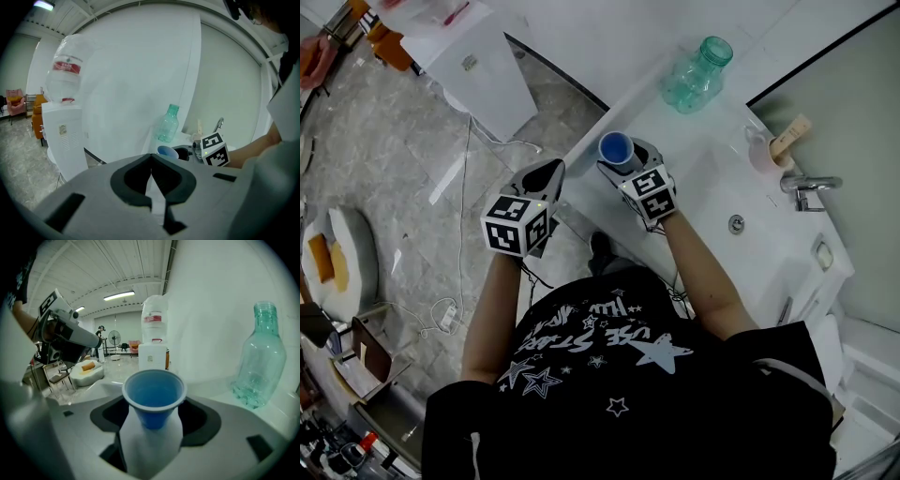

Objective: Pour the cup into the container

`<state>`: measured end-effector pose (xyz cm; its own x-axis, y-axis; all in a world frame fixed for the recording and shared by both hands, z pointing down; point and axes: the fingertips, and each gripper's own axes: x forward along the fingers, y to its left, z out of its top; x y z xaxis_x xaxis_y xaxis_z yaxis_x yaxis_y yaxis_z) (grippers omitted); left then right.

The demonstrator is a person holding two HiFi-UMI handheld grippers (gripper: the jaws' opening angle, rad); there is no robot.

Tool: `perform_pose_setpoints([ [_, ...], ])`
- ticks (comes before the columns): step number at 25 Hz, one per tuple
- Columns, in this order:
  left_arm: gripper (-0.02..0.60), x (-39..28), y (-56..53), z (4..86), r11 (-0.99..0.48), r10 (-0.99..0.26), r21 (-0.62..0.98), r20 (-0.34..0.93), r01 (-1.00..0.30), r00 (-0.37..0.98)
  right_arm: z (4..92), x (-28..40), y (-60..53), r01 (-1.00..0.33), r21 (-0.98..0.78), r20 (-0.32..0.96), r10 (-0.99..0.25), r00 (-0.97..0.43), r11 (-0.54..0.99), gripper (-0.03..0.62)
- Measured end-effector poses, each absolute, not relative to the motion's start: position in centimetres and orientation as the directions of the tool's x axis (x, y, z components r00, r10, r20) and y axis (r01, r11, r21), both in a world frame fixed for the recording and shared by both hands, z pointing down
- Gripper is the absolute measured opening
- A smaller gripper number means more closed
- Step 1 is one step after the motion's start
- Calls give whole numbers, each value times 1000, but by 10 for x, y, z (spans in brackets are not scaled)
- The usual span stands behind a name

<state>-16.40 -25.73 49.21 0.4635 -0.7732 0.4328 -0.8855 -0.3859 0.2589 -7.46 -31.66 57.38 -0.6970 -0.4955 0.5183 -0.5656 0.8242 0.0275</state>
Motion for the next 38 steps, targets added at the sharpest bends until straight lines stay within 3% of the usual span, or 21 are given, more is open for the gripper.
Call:
perform_pose_setpoints([
  [16, 10, -158, -205, 469, -431, -787, 272, 354, -860, 506, 538, -24, -271, -701, 79, 486, -641, -593, 709, 330],
  [30, 10, -144, -102, 450, -487, -779, 287, 285, -825, 559, 470, 2, -165, -798, 64, 347, -763, -546, 600, 125],
  [33, 9, -143, -78, 453, -490, -775, 302, 278, -818, 568, 468, 7, -137, -813, 52, 348, -774, -529, 580, 102],
  [38, 9, -142, -48, 458, -495, -766, 332, 270, -803, 584, 468, 17, -100, -849, 36, 357, -801, -481, 527, 8],
])
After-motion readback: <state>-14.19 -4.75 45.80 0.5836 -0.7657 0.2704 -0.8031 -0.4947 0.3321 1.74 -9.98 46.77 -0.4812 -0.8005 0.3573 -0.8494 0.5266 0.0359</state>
